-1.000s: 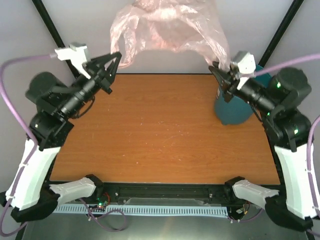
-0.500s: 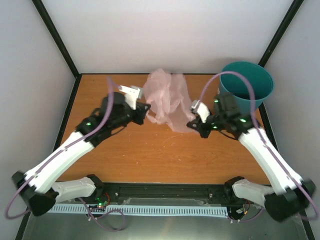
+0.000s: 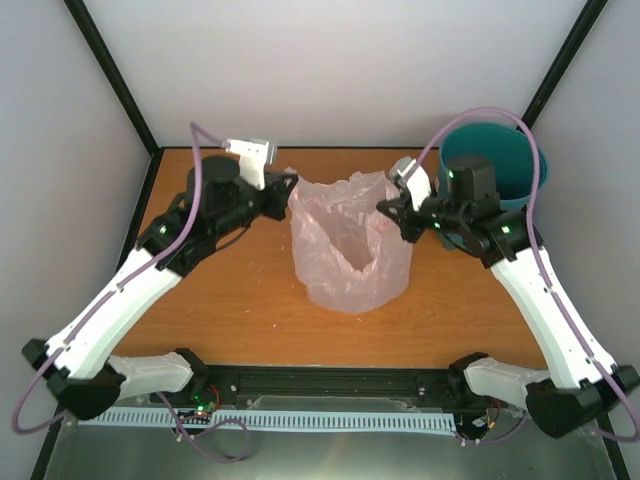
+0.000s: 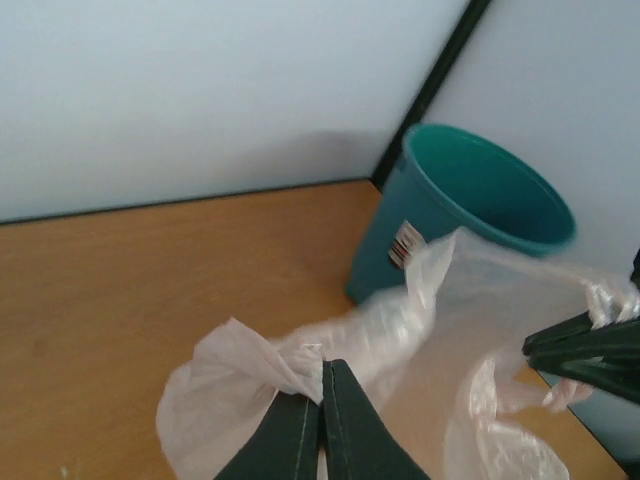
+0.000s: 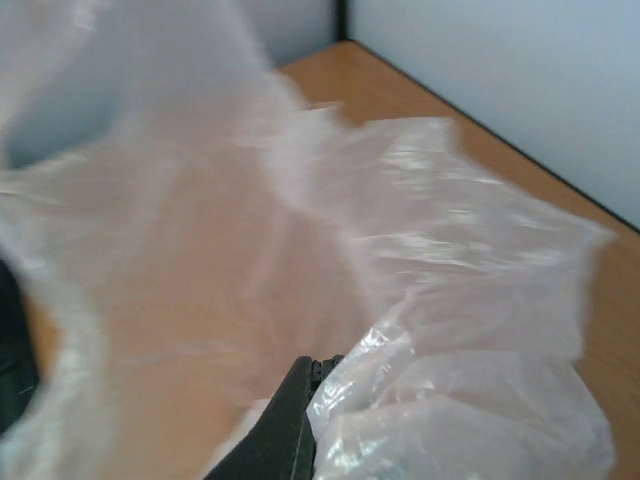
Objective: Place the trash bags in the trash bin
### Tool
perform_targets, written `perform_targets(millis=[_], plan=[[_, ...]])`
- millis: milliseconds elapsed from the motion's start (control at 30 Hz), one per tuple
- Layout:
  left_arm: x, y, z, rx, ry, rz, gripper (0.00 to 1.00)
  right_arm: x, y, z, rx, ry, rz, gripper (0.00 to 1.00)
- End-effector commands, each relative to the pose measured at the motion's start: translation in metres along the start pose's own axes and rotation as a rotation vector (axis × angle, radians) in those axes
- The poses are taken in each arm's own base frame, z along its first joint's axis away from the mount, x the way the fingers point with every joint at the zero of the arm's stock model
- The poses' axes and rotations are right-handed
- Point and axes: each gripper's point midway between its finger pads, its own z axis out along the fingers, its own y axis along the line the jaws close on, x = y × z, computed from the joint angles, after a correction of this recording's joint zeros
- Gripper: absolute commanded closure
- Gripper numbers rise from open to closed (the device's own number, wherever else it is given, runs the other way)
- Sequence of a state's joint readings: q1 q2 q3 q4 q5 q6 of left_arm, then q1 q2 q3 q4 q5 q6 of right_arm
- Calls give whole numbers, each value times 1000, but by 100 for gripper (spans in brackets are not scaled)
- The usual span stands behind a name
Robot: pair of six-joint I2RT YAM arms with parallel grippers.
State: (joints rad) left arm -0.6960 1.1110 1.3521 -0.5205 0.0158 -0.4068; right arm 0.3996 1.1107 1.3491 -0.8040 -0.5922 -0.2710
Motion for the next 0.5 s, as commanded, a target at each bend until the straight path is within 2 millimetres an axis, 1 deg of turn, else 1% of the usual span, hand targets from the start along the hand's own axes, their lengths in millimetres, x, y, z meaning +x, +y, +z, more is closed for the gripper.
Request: perform_targets(millis=[0, 100, 133, 167, 200, 233, 267, 300, 333, 367, 400, 433, 467], plan=[[-33, 28, 28, -158, -8, 17, 99, -23, -88, 10, 352, -20, 87, 97], [-33, 51, 64, -154, 46, -18, 99, -25, -119, 35, 357, 49, 119, 97], [-37, 59, 73, -163, 48, -22, 99, -22, -127, 46, 345, 87, 131, 97], [-42, 66, 80, -178, 46, -22, 99, -24, -134, 55, 327, 105, 129, 97], [-53, 69, 82, -185, 29, -15, 99, -25, -142, 67, 307, 132, 131, 97], [-67, 67, 83, -178, 7, 0, 99, -34, -146, 71, 290, 136, 118, 97], [-84, 59, 78, -155, -21, 30, 99, -52, -150, 67, 295, 120, 96, 97], [-107, 45, 67, -114, -60, 69, 99, -74, -150, 57, 306, 94, 78, 97], [-132, 23, 47, -47, -120, 115, 99, -109, -147, 36, 326, 26, 38, 97], [-154, 0, 23, 29, -193, 160, 99, -142, -137, 10, 345, -54, -4, 97], [-179, -28, -19, 115, -308, 203, 99, -176, -122, -19, 364, -153, -55, 97], [-197, -50, -56, 188, -414, 237, 99, -206, -101, -52, 369, -260, -110, 97], [-213, -72, -90, 262, -522, 275, 99, -231, -76, -84, 359, -369, -174, 97]])
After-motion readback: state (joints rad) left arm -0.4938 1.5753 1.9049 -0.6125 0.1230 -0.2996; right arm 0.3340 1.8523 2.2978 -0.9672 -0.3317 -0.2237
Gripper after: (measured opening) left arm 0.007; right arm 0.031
